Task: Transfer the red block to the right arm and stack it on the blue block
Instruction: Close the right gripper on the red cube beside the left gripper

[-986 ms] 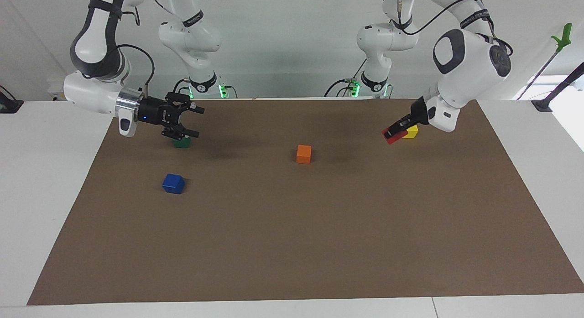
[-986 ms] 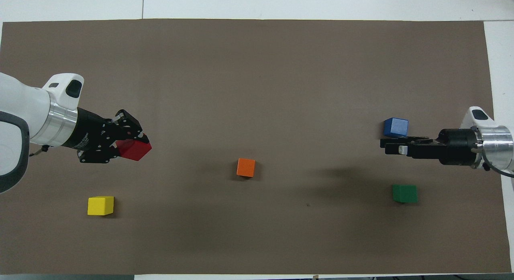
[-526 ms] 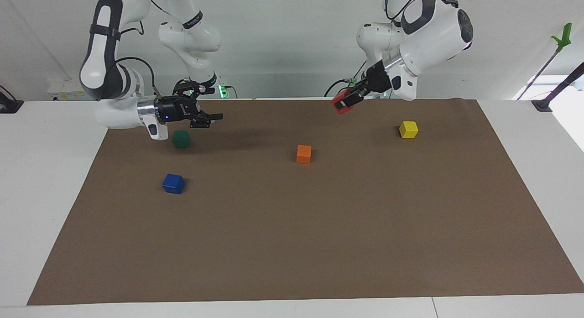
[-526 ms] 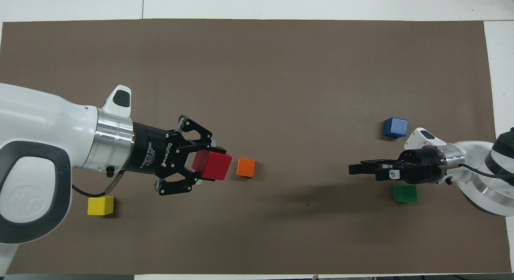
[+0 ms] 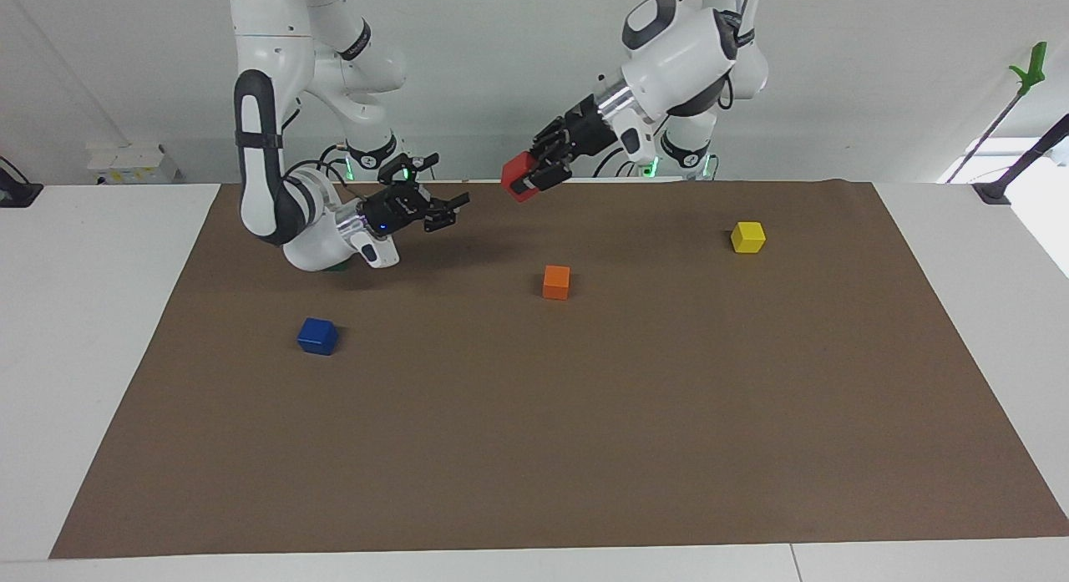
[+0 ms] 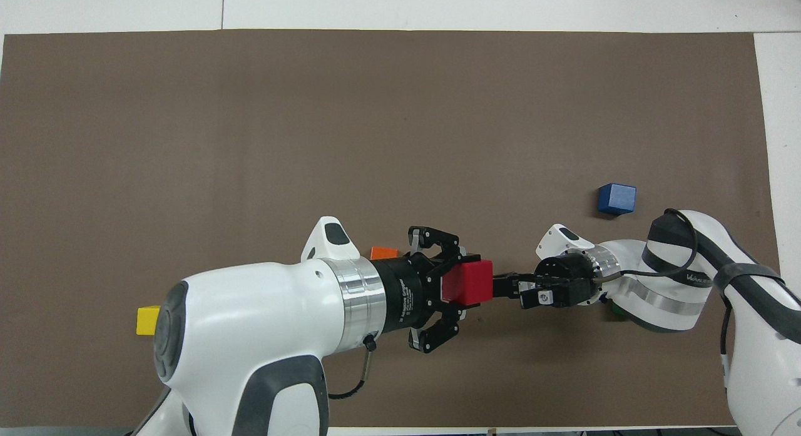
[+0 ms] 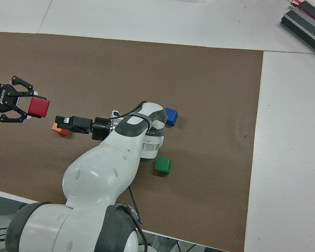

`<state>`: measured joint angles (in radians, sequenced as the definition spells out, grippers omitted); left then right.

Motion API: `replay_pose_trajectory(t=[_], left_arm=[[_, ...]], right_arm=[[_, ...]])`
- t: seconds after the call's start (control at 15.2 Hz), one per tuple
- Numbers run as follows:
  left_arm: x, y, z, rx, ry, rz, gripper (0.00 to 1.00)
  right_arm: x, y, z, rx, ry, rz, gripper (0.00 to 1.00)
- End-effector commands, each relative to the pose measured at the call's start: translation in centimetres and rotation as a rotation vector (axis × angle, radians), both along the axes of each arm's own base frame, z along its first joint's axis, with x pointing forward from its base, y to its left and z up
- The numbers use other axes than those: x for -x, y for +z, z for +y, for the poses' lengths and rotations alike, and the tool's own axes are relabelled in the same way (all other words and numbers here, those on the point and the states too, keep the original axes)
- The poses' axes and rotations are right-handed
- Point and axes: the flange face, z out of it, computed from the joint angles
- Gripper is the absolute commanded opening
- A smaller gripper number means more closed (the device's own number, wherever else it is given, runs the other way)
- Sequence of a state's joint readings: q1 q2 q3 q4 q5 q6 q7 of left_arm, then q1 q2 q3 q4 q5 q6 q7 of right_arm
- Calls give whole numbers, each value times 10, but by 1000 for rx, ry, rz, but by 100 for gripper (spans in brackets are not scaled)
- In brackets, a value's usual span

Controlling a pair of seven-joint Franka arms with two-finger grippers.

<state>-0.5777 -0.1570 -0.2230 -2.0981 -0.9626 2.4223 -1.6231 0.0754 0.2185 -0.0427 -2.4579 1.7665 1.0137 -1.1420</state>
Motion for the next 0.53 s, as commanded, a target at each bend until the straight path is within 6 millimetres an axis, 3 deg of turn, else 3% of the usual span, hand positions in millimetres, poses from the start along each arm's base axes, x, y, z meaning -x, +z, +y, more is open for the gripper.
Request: replay_pose_trajectory(t=[0.0, 0.46], left_arm=[[20, -7, 14, -1, 35, 25, 0], [45, -16, 3, -22, 45, 95, 0]], right_arm=[[7, -14, 11, -119, -8, 26, 100], [11, -16, 49, -178, -47, -6, 100]])
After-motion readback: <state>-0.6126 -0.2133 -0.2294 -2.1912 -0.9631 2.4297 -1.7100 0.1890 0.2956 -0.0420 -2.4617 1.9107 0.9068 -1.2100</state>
